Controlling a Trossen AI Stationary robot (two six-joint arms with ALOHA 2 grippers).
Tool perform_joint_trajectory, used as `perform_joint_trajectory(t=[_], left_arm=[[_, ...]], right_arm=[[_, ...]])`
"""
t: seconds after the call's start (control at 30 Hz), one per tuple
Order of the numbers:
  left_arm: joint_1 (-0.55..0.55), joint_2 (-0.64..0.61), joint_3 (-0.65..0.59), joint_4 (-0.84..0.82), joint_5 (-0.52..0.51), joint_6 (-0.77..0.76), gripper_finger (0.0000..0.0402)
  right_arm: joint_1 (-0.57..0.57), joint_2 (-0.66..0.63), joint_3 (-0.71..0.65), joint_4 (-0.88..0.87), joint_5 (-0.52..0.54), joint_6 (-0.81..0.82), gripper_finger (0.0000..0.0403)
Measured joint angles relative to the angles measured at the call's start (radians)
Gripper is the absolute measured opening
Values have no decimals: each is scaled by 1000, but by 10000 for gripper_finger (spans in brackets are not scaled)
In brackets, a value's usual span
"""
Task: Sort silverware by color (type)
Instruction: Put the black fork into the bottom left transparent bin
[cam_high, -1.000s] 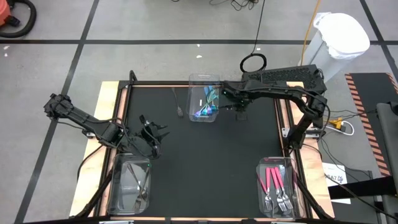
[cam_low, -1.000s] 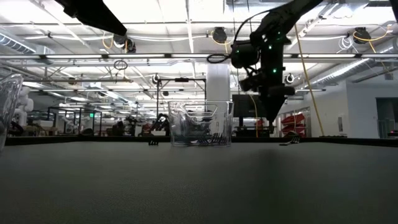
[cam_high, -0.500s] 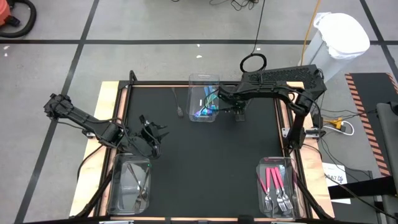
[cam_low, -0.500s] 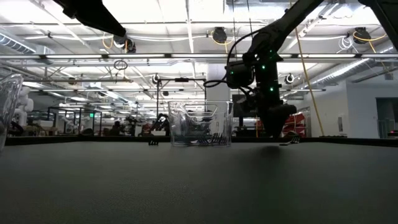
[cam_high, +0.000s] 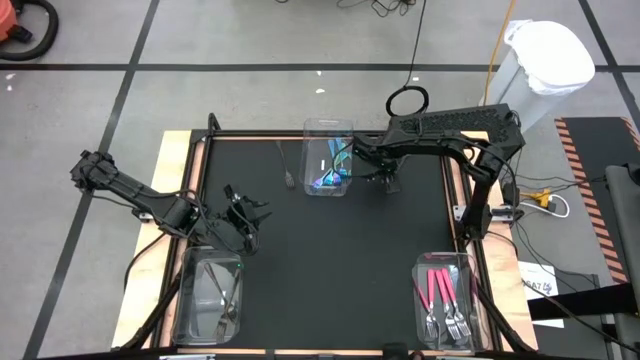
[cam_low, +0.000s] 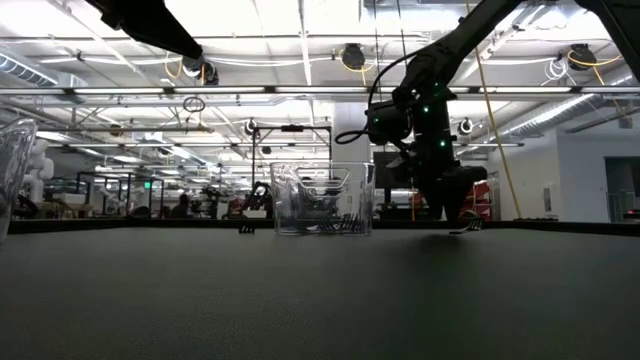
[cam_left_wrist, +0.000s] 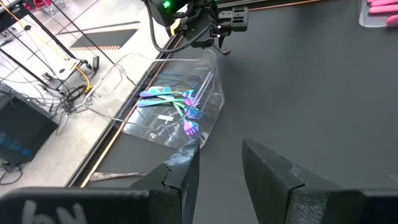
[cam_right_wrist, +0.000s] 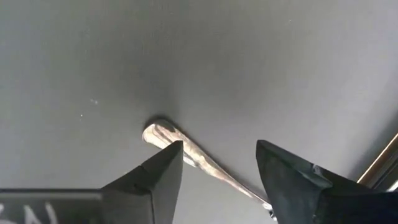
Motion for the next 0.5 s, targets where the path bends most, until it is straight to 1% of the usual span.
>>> perform_joint_trajectory(t=[0.3, 0.5], left_arm=[[0, 0, 0, 0, 0, 0, 124], [0, 0, 0, 0, 0, -1, 124]], right_arm=[[0, 0, 0, -8, 0, -8, 246], [-1, 0, 0, -66, 0, -56, 251]])
